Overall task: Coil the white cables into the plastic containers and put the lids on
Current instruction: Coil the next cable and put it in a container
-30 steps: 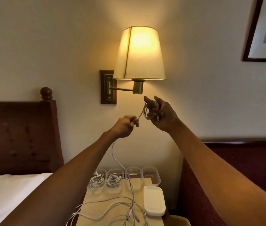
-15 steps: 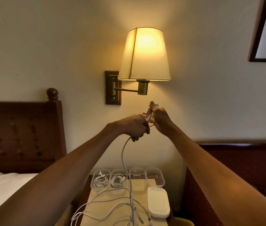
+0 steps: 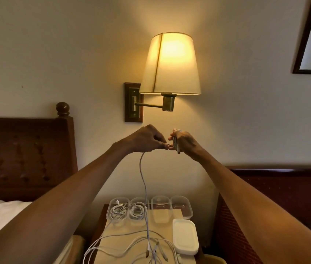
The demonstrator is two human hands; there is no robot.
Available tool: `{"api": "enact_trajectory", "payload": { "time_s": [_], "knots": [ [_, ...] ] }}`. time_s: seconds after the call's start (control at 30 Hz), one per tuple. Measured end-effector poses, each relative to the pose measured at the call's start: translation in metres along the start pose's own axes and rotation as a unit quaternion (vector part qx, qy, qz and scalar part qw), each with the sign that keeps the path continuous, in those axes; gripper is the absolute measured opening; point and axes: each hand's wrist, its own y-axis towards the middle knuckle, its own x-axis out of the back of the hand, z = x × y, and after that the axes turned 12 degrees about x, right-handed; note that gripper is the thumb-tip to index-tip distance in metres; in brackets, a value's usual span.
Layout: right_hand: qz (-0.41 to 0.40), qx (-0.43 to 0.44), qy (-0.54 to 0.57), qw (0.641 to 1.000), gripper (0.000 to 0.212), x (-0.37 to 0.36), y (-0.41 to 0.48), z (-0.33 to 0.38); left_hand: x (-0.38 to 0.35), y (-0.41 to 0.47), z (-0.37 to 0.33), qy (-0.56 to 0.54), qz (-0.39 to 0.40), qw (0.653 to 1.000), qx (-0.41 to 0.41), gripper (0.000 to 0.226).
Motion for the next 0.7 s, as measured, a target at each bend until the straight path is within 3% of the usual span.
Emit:
{"api": "enact_trajectory", "payload": {
  "time_s": [0.17, 0.27, 0.5, 0.7],
  "knots": [
    [0.126, -0.040, -0.010, 0.991, 0.054, -0.011, -0.005, -0.001, 0.009, 0.007, 0.003, 0.023, -0.041, 0.998, -0.033, 0.012],
    [0.137, -0.036, 0.014, 0.990, 0.057, -0.011, -0.008, -0.004, 0.012, 0.010, 0.009, 0.036, -0.071, 0.996, -0.050, 0.015],
    [0.197, -0.148, 0.225, 0.943, 0.072, 0.002, -0.013, -0.006, 0.004, 0.018, 0.024, 0.014, -0.133, 0.990, -0.048, 0.013],
    [0.240, -0.139, 0.372, 0.886, 0.049, 0.022, -0.015, 0.007, -0.019, 0.019, 0.032, -0.031, -0.114, 0.993, 0.013, 0.019]
  ]
}}
